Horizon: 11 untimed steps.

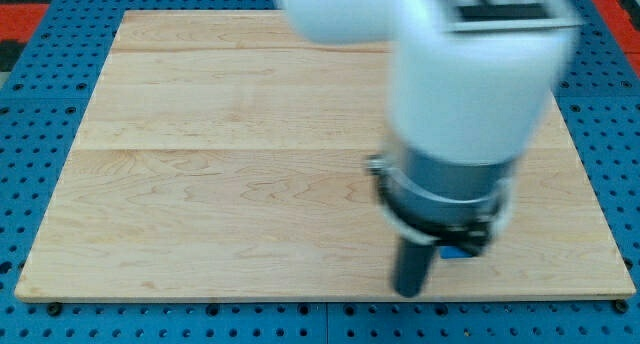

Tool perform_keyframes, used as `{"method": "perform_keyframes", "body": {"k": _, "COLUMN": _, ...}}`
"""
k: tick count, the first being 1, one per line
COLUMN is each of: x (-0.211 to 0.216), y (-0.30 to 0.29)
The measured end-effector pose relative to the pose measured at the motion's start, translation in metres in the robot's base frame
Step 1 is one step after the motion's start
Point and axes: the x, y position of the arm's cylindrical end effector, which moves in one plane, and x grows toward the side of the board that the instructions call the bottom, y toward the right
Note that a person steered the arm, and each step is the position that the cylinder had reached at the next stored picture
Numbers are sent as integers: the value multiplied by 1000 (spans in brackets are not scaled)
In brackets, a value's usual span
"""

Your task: Separate the yellow heart from green star

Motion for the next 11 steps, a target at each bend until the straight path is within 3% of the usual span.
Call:
{"method": "perform_keyframes", "body": {"k": 1, "x": 0, "y": 68}}
{"method": "perform_keyframes", "body": {"k": 2, "x": -39, "y": 120}}
{"method": "perform_keyframes", "body": {"k": 3, "x": -141, "y": 169}}
{"method": "perform_keyframes", "body": {"k": 5, "x": -354, "y": 154}}
{"method": "perform_keyframes", "body": {"k": 6, "x": -414, "y": 144}}
{"method": "perform_keyframes", "body": {"k": 7, "x": -413, "y": 74}}
{"method": "perform_keyframes", "body": {"k": 8, "x": -360, "y": 29}}
{"method": "perform_keyframes", "body": {"k": 9, "x": -321, "y": 28}}
{"method": "perform_keyframes", "body": {"k": 11, "x": -304, "y": 47}}
